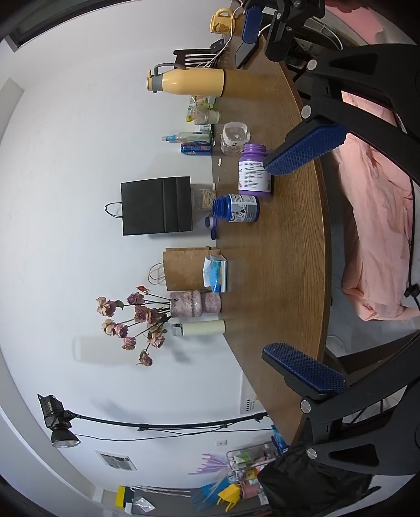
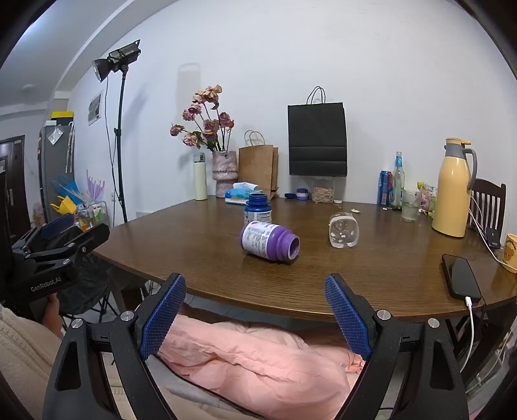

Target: Flip cup upright

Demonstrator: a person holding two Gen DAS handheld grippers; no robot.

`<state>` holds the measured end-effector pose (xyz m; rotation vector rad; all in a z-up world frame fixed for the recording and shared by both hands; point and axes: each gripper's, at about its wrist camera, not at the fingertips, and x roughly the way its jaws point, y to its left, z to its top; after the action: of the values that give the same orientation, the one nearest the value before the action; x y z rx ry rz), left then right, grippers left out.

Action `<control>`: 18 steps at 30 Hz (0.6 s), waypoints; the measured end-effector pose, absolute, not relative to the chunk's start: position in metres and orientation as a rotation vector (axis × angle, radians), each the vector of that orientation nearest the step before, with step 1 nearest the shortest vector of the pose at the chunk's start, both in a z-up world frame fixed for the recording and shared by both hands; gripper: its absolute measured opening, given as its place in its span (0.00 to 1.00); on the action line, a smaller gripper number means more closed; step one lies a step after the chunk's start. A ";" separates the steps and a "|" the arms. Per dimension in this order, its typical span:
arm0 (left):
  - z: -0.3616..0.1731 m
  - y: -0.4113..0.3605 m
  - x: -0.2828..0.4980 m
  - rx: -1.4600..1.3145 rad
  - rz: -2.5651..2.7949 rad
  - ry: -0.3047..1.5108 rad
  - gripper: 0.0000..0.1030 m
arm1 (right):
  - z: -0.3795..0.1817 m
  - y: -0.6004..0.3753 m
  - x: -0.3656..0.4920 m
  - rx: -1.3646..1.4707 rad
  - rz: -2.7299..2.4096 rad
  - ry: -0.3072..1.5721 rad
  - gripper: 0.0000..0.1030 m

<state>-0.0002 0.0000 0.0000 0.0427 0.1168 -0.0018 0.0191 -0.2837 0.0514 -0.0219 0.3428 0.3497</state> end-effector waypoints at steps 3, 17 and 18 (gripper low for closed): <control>0.000 0.000 0.000 0.043 -0.002 0.120 1.00 | 0.051 -0.284 0.019 -0.033 0.347 0.347 0.89; 0.000 0.000 0.000 0.044 -0.001 0.118 1.00 | 0.052 -0.284 0.019 -0.030 0.348 0.345 0.89; 0.001 0.000 0.001 0.044 0.000 0.118 1.00 | 0.051 -0.284 0.019 -0.030 0.348 0.344 0.89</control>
<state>0.0012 0.0005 0.0011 0.0436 0.1181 -0.0004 0.0192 -0.2836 0.0515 -0.0296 0.3441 0.3475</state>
